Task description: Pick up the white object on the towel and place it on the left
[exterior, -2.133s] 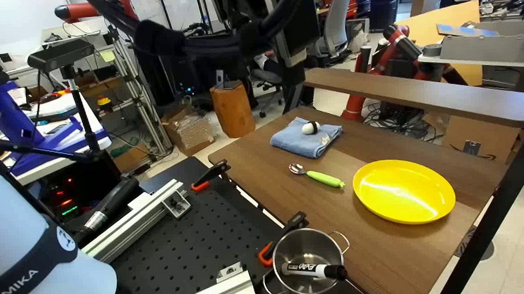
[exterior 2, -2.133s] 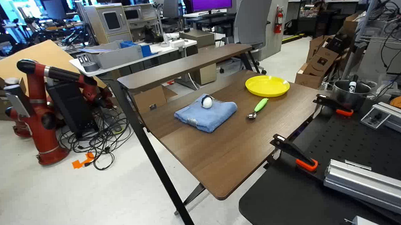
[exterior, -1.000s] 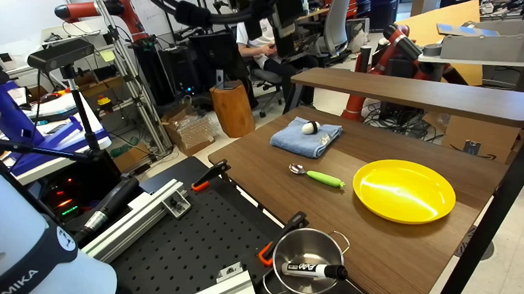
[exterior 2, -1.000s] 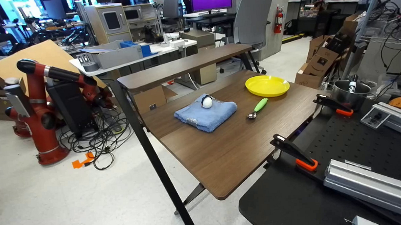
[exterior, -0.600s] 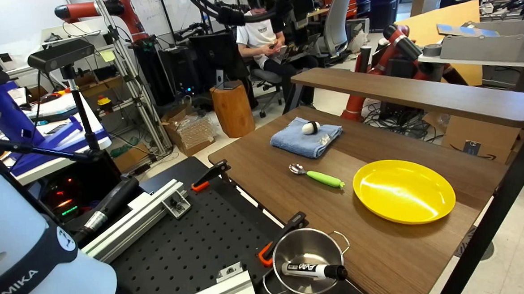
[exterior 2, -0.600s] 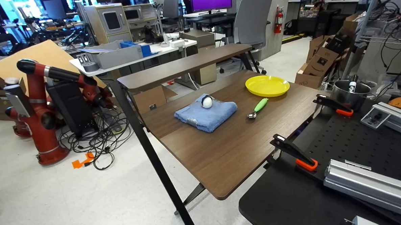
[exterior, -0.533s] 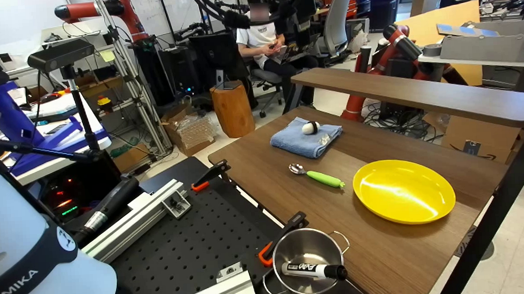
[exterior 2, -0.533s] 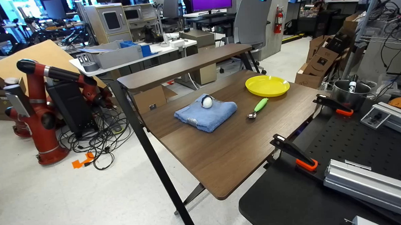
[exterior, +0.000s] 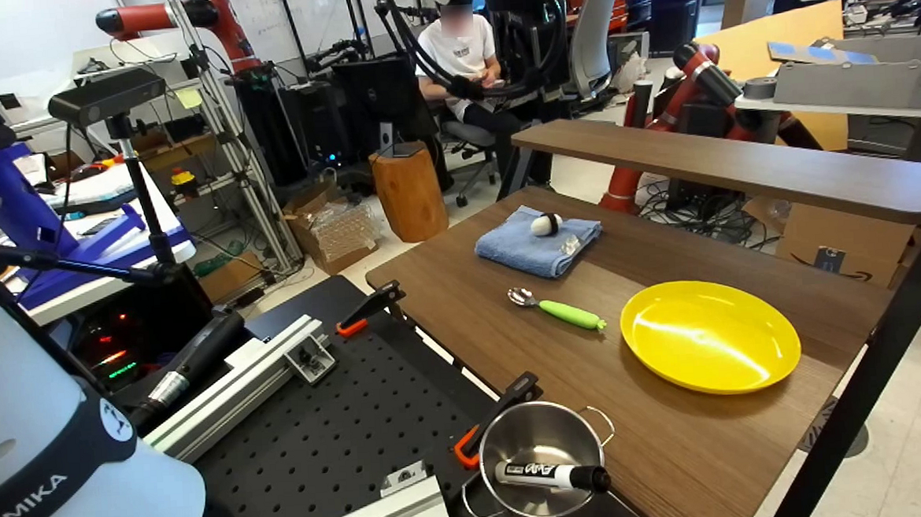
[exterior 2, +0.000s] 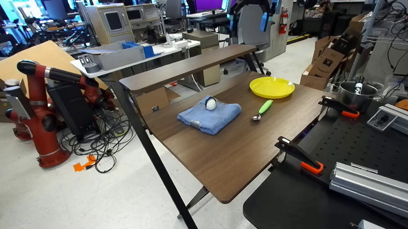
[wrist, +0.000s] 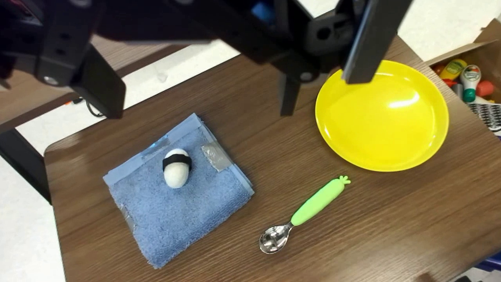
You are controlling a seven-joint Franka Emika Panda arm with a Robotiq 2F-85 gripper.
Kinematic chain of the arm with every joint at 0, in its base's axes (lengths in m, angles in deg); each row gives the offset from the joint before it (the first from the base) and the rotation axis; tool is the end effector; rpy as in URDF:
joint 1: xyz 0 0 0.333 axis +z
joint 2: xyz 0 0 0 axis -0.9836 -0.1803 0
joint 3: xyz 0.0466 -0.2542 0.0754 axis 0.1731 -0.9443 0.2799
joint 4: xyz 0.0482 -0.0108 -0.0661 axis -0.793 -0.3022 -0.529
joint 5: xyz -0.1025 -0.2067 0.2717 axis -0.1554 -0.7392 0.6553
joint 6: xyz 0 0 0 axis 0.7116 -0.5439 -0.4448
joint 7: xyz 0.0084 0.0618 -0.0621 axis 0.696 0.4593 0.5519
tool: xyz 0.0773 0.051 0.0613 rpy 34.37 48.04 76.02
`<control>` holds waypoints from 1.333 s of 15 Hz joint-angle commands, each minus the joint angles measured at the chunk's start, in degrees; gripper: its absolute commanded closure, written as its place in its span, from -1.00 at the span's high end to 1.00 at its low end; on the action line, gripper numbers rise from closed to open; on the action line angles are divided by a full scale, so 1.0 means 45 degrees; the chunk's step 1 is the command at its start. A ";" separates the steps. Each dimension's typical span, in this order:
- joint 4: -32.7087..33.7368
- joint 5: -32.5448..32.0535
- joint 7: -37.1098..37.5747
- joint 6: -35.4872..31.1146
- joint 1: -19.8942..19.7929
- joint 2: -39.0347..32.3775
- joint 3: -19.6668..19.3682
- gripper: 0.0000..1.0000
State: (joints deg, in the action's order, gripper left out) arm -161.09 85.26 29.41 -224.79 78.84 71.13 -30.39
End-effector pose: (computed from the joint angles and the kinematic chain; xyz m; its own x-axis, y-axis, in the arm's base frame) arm 0.5073 0.0205 0.3263 0.8989 -0.4291 0.0884 -0.4194 -0.9012 -0.1090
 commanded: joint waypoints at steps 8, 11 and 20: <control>0.4083 -0.1115 0.3212 0.0230 0.1841 -0.5122 -0.0890 1.00; 0.5309 -0.1169 0.3853 0.0545 0.2360 -0.6484 -0.1230 1.00; 0.7961 -0.1029 0.4322 0.1483 0.3079 -0.9313 -0.1646 1.00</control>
State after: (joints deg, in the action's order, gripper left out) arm -130.20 81.51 47.23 -222.09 91.10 32.48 -36.32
